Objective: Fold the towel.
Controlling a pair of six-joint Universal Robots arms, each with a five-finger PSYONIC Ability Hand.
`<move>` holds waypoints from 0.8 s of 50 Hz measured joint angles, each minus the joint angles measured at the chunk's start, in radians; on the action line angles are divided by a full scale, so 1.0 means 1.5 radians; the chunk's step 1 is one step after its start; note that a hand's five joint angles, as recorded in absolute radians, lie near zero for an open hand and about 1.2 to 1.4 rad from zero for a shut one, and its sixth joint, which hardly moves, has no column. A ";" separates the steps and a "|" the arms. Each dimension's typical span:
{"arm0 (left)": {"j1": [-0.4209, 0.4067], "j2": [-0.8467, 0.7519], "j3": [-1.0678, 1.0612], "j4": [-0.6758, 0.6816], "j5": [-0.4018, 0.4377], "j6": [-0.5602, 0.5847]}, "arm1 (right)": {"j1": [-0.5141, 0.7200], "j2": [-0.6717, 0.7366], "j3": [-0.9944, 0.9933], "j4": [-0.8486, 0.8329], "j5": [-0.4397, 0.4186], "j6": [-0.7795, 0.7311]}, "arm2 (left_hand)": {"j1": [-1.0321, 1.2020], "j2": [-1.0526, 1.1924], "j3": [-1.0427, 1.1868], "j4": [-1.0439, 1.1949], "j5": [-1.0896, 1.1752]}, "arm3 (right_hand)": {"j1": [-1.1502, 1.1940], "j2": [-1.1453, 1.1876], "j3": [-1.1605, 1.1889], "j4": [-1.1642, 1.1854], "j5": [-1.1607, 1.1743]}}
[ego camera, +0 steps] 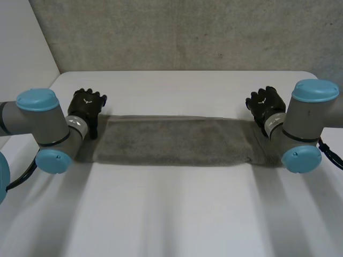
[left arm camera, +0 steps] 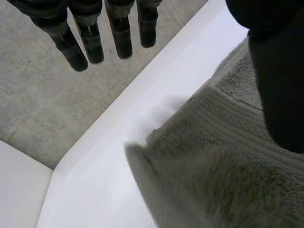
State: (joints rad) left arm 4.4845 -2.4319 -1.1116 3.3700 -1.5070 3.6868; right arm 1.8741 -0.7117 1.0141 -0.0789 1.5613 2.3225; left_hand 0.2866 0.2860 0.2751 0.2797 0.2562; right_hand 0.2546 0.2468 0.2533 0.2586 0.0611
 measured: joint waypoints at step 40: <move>0.023 0.312 -0.366 0.020 0.078 -0.143 | -0.107 -0.266 0.420 0.005 -0.107 0.185 | -0.001 -0.005 -0.005 0.000 0.010 | 0.150 0.158 0.136 0.140 0.170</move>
State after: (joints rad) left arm 4.5185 -1.9643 -1.6608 3.3998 -1.3893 3.4723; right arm 1.7141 -1.1109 1.6443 -0.0720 1.4012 2.6003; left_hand 0.2848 0.2781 0.2669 0.2794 0.2707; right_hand 0.4791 0.4837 0.4575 0.4685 0.3156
